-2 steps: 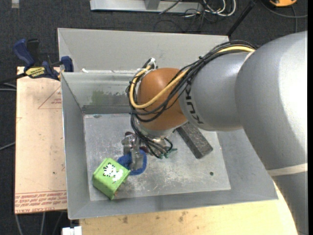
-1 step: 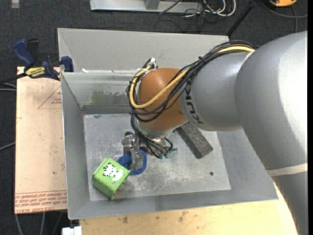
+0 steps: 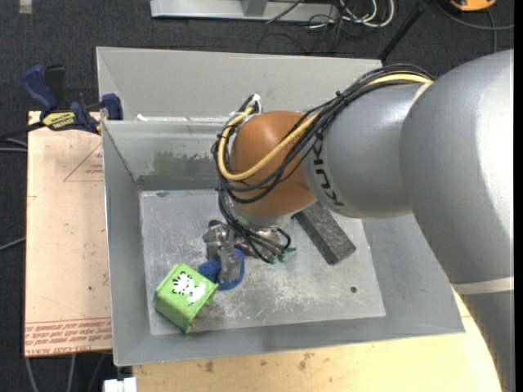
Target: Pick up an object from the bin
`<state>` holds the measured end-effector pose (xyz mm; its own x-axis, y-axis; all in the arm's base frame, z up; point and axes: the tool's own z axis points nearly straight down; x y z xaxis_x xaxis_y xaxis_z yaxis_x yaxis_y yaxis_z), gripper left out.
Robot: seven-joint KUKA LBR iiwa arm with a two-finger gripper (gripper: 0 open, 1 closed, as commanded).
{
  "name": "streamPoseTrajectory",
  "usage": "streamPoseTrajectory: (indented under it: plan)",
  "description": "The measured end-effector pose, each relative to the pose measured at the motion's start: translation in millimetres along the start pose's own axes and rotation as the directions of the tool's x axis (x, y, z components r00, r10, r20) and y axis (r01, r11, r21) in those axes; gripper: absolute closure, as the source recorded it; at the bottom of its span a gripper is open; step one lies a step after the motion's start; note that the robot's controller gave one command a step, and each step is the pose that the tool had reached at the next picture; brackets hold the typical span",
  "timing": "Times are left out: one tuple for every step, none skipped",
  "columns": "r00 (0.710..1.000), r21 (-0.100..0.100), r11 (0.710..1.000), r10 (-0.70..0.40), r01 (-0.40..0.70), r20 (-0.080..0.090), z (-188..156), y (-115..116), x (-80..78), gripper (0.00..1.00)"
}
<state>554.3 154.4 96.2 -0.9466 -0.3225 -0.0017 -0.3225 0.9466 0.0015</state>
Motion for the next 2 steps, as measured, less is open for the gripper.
streamPoseTrajectory:
  plan:
    - [1.000,0.000,1.000,0.000,0.000,0.000,0.0,0.0,0.0,1.00]
    - [0.991,0.002,0.991,-0.131,0.131,0.007,-167.6,-3.9,12.0,1.00]
